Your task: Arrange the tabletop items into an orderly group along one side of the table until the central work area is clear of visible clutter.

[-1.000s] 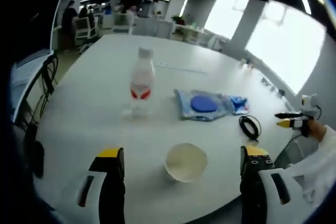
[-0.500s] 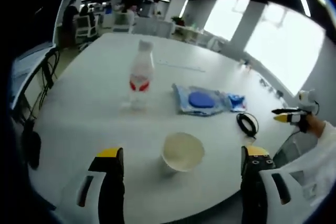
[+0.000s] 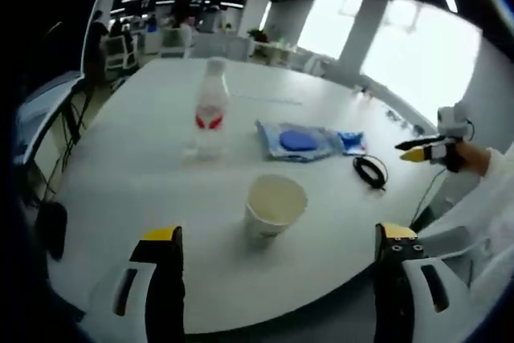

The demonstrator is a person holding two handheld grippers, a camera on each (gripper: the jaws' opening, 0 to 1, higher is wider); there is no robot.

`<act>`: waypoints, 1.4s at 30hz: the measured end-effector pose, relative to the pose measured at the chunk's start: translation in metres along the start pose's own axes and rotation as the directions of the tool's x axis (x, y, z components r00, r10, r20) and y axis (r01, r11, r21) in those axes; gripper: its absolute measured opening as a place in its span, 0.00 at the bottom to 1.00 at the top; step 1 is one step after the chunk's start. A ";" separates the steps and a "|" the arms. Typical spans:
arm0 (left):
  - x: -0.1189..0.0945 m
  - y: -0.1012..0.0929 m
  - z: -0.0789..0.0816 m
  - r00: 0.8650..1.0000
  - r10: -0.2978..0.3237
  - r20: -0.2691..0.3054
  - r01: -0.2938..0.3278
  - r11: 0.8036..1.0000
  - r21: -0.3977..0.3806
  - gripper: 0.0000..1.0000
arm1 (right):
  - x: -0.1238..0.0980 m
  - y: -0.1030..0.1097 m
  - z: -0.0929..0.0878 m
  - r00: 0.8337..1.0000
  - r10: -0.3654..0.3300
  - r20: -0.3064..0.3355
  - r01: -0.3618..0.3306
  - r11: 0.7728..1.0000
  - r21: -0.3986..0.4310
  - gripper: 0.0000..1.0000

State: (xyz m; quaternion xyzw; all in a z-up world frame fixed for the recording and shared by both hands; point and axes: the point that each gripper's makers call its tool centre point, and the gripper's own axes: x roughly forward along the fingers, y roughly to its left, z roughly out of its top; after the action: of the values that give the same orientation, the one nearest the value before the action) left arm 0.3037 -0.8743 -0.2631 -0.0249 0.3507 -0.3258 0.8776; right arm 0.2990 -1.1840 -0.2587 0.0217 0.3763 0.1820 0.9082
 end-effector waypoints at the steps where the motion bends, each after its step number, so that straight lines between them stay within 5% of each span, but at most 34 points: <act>1: -0.002 0.002 -0.003 1.000 0.002 -0.001 -0.002 1.000 0.004 0.96 | 0.003 0.003 0.001 1.000 0.003 -0.013 -0.004 0.999 -0.036 0.67; 8: -0.014 0.012 -0.010 1.000 0.013 0.015 -0.013 1.000 -0.006 0.96 | 0.032 0.056 0.014 0.991 0.123 -0.055 -0.128 0.985 -0.116 0.64; 13: -0.019 0.014 -0.014 0.999 0.017 0.030 -0.016 1.000 -0.014 0.96 | 0.062 0.105 0.040 0.961 0.264 -0.079 -0.273 0.951 -0.146 0.58; 20: -0.023 0.016 -0.010 0.998 0.024 0.061 -0.023 1.000 -0.007 0.96 | 0.103 0.152 0.070 0.935 0.322 -0.151 -0.351 0.901 -0.254 0.55; 27: -0.026 0.022 -0.007 0.994 0.054 0.091 -0.051 0.998 -0.038 0.96 | 0.137 0.177 0.059 0.913 0.321 -0.252 -0.387 0.875 -0.290 0.53; 32: -0.026 0.024 -0.006 0.994 0.059 0.095 -0.055 0.997 -0.045 0.96 | 0.152 0.174 0.036 0.908 0.268 -0.323 -0.365 0.884 -0.292 0.47; 38: -0.024 0.023 -0.009 0.994 0.060 0.086 -0.057 0.998 -0.039 0.96 | 0.159 0.179 0.019 0.889 0.283 -0.360 -0.384 0.889 -0.251 0.36; 42: -0.024 0.024 -0.009 0.994 0.059 0.089 -0.055 0.997 -0.049 0.96 | 0.159 0.179 0.016 0.892 0.274 -0.360 -0.374 0.894 -0.248 0.30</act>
State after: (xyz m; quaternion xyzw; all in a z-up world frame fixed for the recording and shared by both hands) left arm 0.2984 -0.8399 -0.2620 -0.0500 0.3187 -0.2909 0.9007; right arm 0.3572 -0.9601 -0.3236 -0.0876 0.4743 0.3906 0.7841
